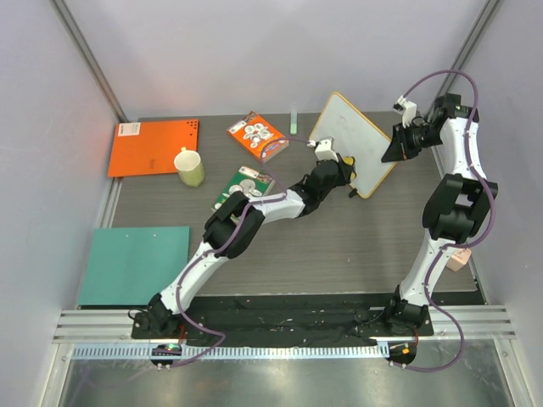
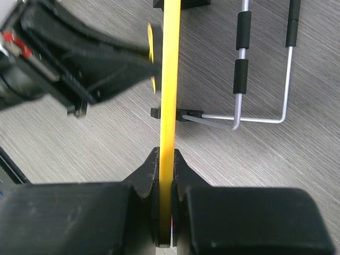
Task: Erase the whiteboard
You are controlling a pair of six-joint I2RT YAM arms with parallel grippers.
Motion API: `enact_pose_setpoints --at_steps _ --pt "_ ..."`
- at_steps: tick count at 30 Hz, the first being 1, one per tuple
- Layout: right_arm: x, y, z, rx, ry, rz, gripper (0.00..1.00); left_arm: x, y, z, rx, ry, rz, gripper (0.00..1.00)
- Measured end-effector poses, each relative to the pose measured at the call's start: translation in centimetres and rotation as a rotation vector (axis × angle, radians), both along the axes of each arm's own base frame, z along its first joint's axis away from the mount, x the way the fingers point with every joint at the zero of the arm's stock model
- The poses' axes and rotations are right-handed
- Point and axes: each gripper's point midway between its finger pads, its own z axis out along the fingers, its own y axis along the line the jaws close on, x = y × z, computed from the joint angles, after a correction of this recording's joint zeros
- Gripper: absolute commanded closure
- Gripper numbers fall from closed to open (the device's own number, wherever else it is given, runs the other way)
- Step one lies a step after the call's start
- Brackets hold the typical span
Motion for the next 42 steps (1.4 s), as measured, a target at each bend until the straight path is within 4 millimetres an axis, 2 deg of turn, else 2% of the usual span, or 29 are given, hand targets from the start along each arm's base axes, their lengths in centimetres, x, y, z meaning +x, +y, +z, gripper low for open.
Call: enact_pose_setpoints --at_steps 2,5,18,23,28,31,36,42 --pt "0.0 0.0 0.0 -0.001 0.002 -0.002 0.99 -1.1 -0.8 -0.3 -0.034 0.018 -0.004 1.0" --pt "0.1 -0.1 0.0 -0.007 0.002 -0.004 0.99 -1.8 -1.4 -0.1 -0.091 0.054 0.021 1.0" --pt "0.1 -0.2 0.0 -0.014 0.002 -0.005 0.99 -2.0 -1.3 -0.4 -0.43 0.275 0.078 1.0" --pt "0.0 -0.2 0.0 -0.015 -0.001 0.001 0.99 -2.1 -1.1 -0.7 -0.505 0.308 0.092 1.0" --pt "0.0 -0.1 0.0 -0.014 -0.011 0.018 0.99 -2.5 -0.5 -2.0 -0.457 0.269 0.16 1.0" --pt "0.0 -0.1 0.0 -0.016 -0.02 0.03 0.99 -2.2 0.0 -2.1 -0.389 0.206 0.207 1.0" --pt "0.2 0.2 0.1 -0.013 -0.035 0.044 0.99 -1.3 0.3 -1.4 -0.252 0.089 0.269 1.0" --pt "0.4 0.3 0.2 -0.001 -0.025 0.019 0.99 1.1 1.1 0.0 -0.178 0.004 0.332 1.0"
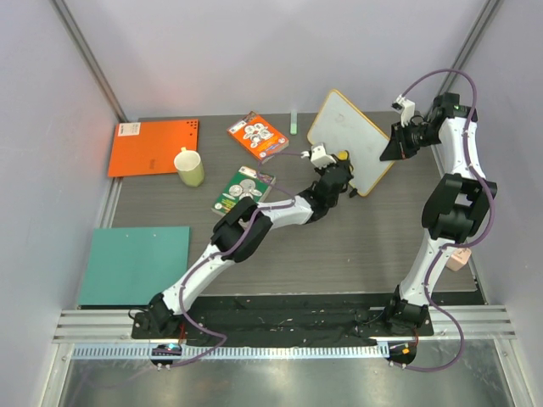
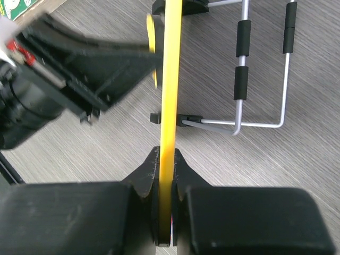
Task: Erase the whiteboard
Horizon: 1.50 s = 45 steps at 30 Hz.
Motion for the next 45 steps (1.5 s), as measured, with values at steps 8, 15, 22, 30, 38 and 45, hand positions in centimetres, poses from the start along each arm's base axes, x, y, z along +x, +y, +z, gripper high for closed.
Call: enact_pose_setpoints --at_steps 8,15,22,30,38,45 --pt "0.0 0.0 -0.1 0.006 0.009 -0.012 0.99 6.8 4.6 2.0 -0.037 -0.056 0.116 1.0" --pt "0.0 0.1 0.0 0.004 0.006 -0.007 0.99 11.4 8.6 1.1 -0.048 -0.068 0.179 1.0" --pt "-0.2 0.1 -0.1 0.001 0.018 -0.015 0.99 12.0 8.3 0.5 -0.063 -0.065 0.127 1.0" --pt "-0.4 0.0 0.0 -0.009 0.02 -0.009 0.99 6.8 6.2 -2.8 -0.092 -0.016 0.038 1.0" --pt "-0.3 0.2 0.0 -0.019 -0.019 0.046 0.99 4.8 6.4 -2.0 -0.1 -0.023 0.035 1.0" --pt "-0.4 0.3 0.1 -0.017 -0.022 0.054 0.99 4.5 6.2 -1.6 -0.008 -0.079 0.023 1.0"
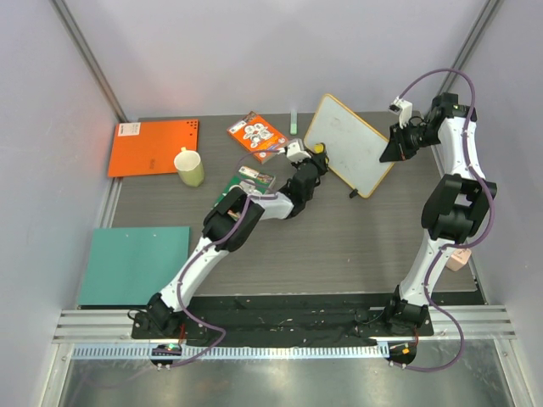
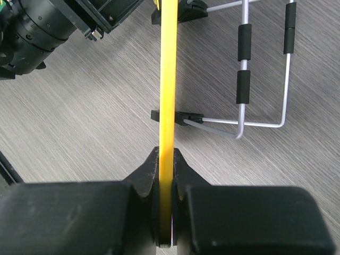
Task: Erase the whiteboard
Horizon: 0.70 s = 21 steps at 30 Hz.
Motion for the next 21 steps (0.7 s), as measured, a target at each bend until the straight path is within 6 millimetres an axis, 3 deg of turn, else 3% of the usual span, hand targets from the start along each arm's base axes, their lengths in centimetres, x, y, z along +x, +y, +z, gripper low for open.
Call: enact_pose_setpoints --at_steps 8,13,17,21 --pt "-0.1 0.0 0.1 0.002 0.005 -0.005 0.99 0.5 -0.8 1.8 0.07 -0.034 -0.014 1.0" --pt "0.0 -0.1 0.0 0.007 0.026 -0.039 0.99 0.4 -4.1 6.6 0.006 -0.098 -0.12 1.0" --pt "0.1 -0.1 0.0 0.007 0.03 -0.049 0.99 0.6 -5.5 10.3 -0.035 -0.159 -0.173 1.0" --pt "0.1 -0.1 0.0 0.006 0.027 -0.047 0.99 0.5 -6.2 12.1 -0.04 -0.184 -0.204 1.0"
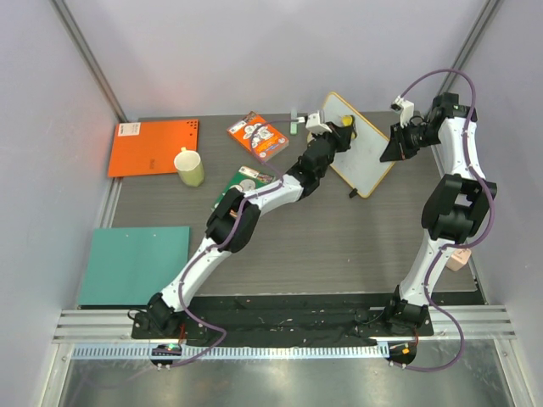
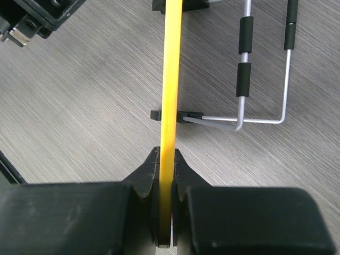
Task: Erase the whiteboard
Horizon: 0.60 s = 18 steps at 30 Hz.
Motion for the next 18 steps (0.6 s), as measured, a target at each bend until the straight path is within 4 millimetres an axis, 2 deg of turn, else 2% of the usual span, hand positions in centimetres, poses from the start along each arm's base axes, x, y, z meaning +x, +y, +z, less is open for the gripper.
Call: enact_pose_setpoints --at_steps 3,11,14,18 --pt "0.1 -0.1 0.0 -0.003 0.003 -0.01 0.99 0.5 -0.2 0.2 0.014 0.007 -0.005 1.0" --pt "0.4 -0.3 -0.1 -0.008 0.002 -0.027 0.99 1.9 0.9 -0.7 0.021 0.069 0.002 1.0" --pt "0.3 -0.3 -0.1 -0.006 0.004 -0.027 0.99 2.9 2.0 -1.6 0.016 0.114 0.026 1.0" --pt "0.2 -0.2 -0.1 0.001 0.006 -0.024 0.99 4.9 4.6 -3.7 0.037 0.191 0.088 1.0"
